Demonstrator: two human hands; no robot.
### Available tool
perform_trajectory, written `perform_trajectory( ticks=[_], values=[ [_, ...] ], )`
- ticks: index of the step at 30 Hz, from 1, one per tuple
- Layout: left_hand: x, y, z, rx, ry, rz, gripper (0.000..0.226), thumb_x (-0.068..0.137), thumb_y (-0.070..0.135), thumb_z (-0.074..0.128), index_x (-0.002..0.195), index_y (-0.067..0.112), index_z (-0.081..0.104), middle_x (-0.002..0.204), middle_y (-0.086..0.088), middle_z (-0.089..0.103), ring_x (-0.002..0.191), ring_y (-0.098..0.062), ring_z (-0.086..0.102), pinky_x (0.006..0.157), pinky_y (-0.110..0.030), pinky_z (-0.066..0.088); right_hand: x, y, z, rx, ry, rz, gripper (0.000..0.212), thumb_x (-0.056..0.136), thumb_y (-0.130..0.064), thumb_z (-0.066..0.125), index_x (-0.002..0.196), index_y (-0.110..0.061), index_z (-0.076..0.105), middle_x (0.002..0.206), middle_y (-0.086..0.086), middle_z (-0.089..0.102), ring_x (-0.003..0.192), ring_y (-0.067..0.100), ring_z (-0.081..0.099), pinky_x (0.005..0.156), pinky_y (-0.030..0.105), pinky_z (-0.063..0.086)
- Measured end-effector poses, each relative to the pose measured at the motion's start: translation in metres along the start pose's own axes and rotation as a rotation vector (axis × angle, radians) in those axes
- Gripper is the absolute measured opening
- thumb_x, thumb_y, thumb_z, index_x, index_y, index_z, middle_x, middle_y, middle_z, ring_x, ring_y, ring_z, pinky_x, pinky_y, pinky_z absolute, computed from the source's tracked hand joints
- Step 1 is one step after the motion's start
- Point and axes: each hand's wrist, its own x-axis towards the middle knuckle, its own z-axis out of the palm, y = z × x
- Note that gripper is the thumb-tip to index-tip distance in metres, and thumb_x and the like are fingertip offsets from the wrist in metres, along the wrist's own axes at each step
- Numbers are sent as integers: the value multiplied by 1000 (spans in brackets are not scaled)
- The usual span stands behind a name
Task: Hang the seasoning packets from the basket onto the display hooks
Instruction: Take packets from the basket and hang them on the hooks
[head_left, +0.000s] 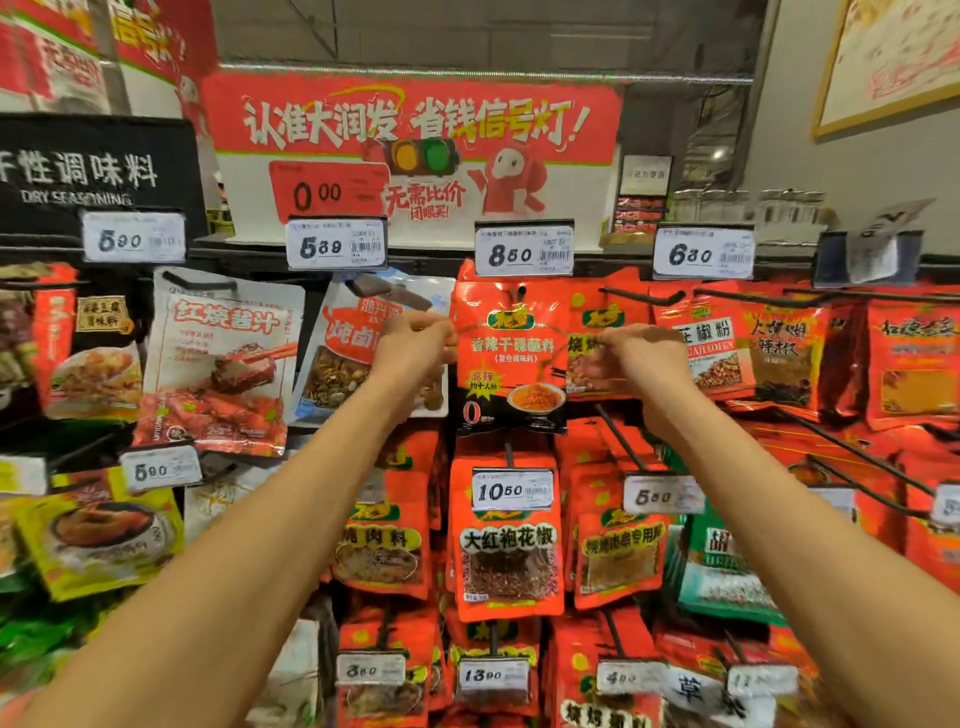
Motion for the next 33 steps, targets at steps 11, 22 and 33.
perform_trajectory(
  ticks=[11, 22, 33],
  values=[
    [-183, -30, 17, -225, -188, -153, 13, 94, 16, 64, 87, 15, 75, 80, -9, 75, 62, -15, 70, 62, -24, 58, -123, 49, -151, 121, -189, 75, 22, 100, -8, 52, 83, -8, 67, 65, 10, 69, 50, 21, 66, 45, 23, 52],
    [-367, -218, 126, -152, -110, -844, 16, 100, 10, 52, 94, 10, 67, 80, -9, 66, 65, -18, 57, 65, -30, 46, -237, 269, -282, 59, -208, 816, 22, 99, -9, 50, 81, -8, 62, 59, 9, 59, 45, 20, 53, 40, 21, 40],
    [-534, -422, 156, 171, 13, -1434, 9, 96, 8, 58, 97, 8, 67, 85, -15, 65, 71, -26, 60, 66, -28, 49, -382, 500, -323, -236, -192, 1328, 15, 98, -8, 59, 84, -4, 64, 59, 10, 62, 44, 19, 57, 46, 24, 47]
  ],
)
